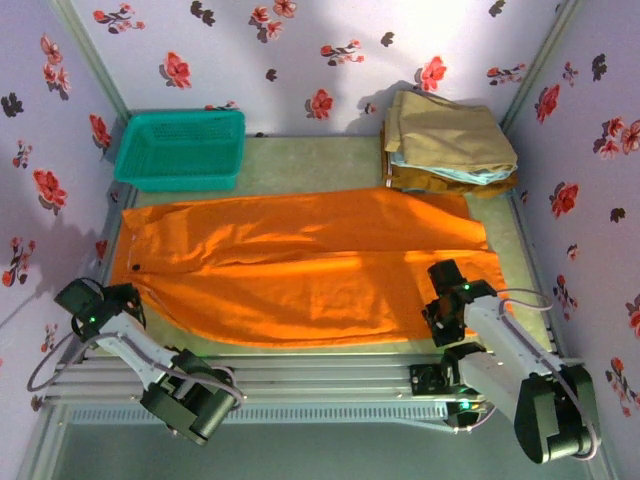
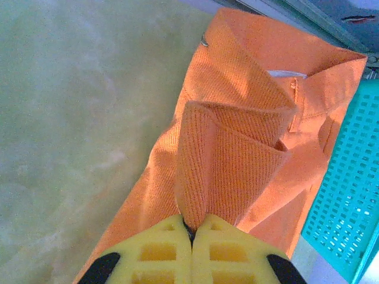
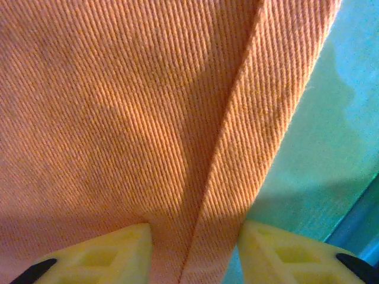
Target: Fold and stack the trousers
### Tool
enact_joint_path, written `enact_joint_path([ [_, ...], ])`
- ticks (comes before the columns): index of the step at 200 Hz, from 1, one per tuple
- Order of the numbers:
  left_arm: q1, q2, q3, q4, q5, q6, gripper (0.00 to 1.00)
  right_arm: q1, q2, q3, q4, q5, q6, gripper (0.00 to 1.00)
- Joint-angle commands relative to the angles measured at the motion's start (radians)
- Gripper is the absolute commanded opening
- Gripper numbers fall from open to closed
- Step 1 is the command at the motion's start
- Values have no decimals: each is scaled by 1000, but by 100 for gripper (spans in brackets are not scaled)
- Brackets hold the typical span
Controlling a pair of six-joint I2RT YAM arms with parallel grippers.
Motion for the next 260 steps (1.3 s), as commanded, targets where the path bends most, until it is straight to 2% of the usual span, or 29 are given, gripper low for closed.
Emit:
enact_joint_path([
  [1,-6,-4,32,-18,23,-9,0,16,26,-57,98,4,52,32],
  [46,-6,-27,71,-59,32,-19,0,17,-113,18,-44,73,-17,4],
  [67,-6,-49,93,-73,46,-36,0,17,-185,46,-81,83,-79,0],
  [100,-6,-99,97,-30,91,-85,0,17,-230,58,-94,51,-189,0],
  [127,-6,-88,164,-49,101,-65,0,15,-256,199,-149,157,-331,0],
  [146,-6,-50,218,-44,108,-57,0,1,-172,335,-134,210,-453,0],
  [160,-6,-16,243,3,111,-83,0,-28,-77,419,-67,186,-548,0],
  [182,-80,55,279,155,96,-156,0,-95,103,554,11,116,-673,0],
  [200,-168,170,354,237,54,-170,0,-117,260,668,57,90,-753,0],
  [234,-308,441,540,320,28,-111,0,-151,489,811,104,56,-859,0],
  [260,-350,596,645,342,-15,-75,0,-187,640,910,104,50,-925,0],
])
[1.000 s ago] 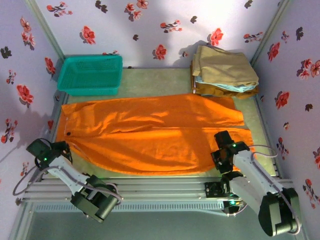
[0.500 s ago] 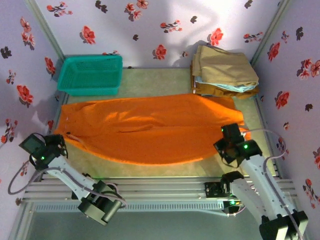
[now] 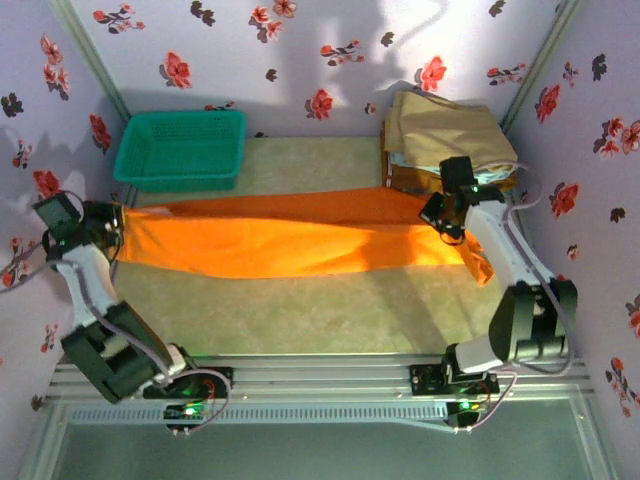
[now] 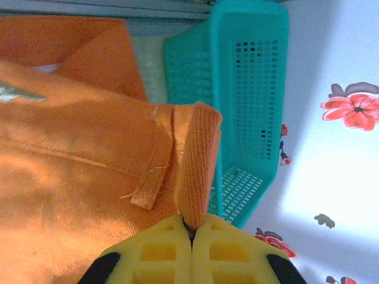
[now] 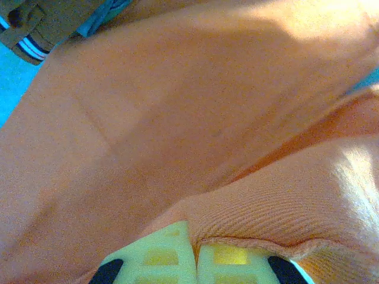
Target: Fold and stack the trousers
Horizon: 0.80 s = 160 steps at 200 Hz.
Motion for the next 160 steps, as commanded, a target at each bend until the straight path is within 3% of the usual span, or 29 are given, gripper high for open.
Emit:
enact_joint_path([
  [1,-27,102,100,103,-65,52,0,-34,102,93,19,9,-120,0],
  [66,-77,337,219,143,-146,62,0,-57,438,378,-23,-18,-214,0],
  [126,-102,493,315,131,-164,95,0,-65,595,501,-50,-17,-245,0],
  [152,-119,554,346,107,-158,116,0,-68,636,548,-66,-22,-247,9],
  [160,-125,563,344,101,-156,121,21,-68,645,564,-77,-38,-247,16],
])
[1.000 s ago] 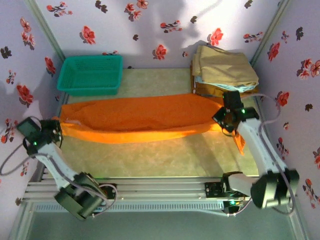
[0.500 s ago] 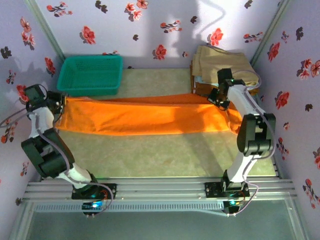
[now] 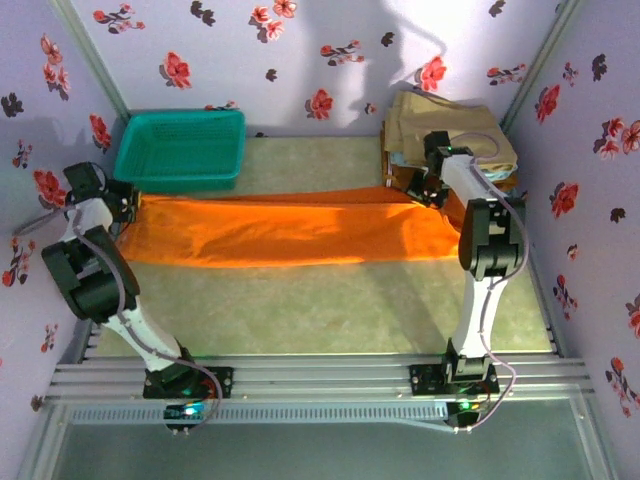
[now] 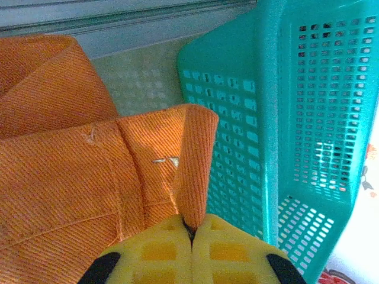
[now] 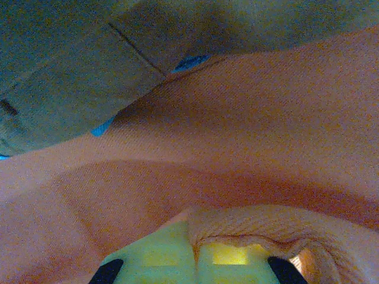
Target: Fold and stack the trousers
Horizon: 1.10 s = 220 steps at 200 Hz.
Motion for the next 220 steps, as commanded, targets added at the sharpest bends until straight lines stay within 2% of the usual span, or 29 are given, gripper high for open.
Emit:
enact_joint_path([
  [1,-1,38,44,43,-61,47,24,-32,29,73,-41,35,-28,18],
  [5,-3,41,41,42,-61,47,35,-32,29,77,-42,24,-27,23],
  [8,-5,42,37,41,-60,45,40,-32,28,80,-44,17,-27,26],
  [16,-6,38,19,51,-52,40,43,-29,17,81,-48,9,-21,31],
  [30,-5,10,-23,71,-47,25,59,-21,-24,65,-45,5,-20,43],
  [36,-5,-7,-42,82,-40,22,63,-17,-47,57,-48,10,-18,47],
  [51,-5,-77,-79,82,-34,19,74,-10,-112,24,-44,14,-10,50],
  [85,-46,-298,-205,49,-8,27,75,26,-306,-114,-7,73,17,54],
  [110,-151,-470,-362,9,-27,70,75,36,-437,-226,14,134,35,55],
  [134,-254,-626,-567,41,-41,60,74,43,-552,-305,10,175,43,56],
  [166,-376,-751,-793,93,-69,50,73,118,-710,-482,80,115,91,60],
  [190,-380,-815,-852,32,-78,92,73,202,-766,-609,130,29,142,62],
  [220,-380,-854,-913,20,-115,97,73,262,-759,-793,260,-76,262,63],
])
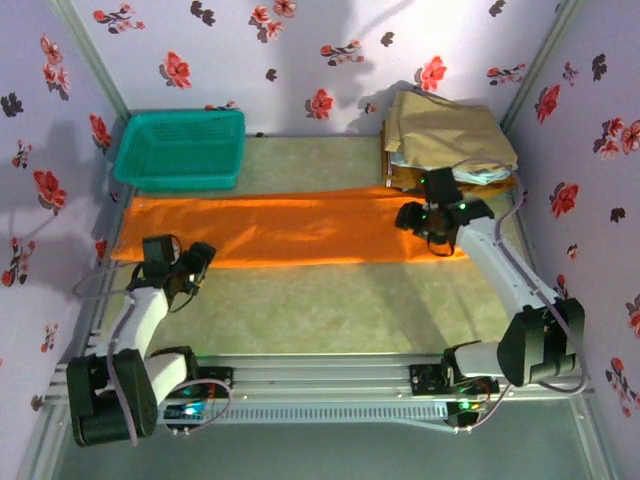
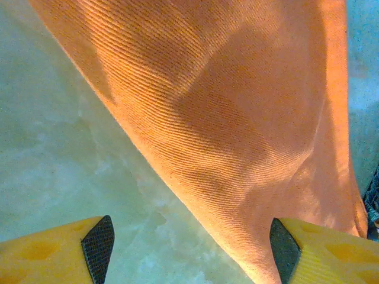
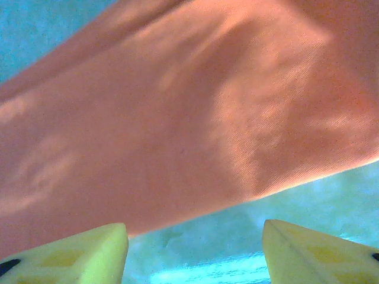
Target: Fold and stack the trousers
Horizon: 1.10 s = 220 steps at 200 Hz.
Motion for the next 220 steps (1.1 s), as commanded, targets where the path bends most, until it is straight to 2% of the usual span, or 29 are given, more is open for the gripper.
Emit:
enact_joint_path([
  [1,-4,-30,-36,-6,-55,35,73,29,12,-126,115,-99,126,63],
  [25,1,11,-61,91,-107,34,76,34,39,-242,276,-163,221,66],
  [47,14,104,-27,157,-129,69,75,34,97,-245,355,-193,250,67],
  [99,67,310,34,292,-123,117,51,13,287,-205,430,-189,332,66],
  [132,82,379,51,362,-98,107,48,-19,326,-203,471,-183,365,64],
  [158,91,391,82,369,-90,113,48,-33,349,-155,435,-146,339,60],
  [166,93,391,93,361,-90,117,49,-38,362,-140,428,-142,331,57],
  [187,93,396,118,353,-90,126,56,-53,403,-101,411,-154,312,38],
  [198,94,404,133,344,-89,137,59,-61,411,-87,405,-151,303,32],
  [220,97,419,159,335,-92,156,59,-69,396,-64,374,-120,276,23],
])
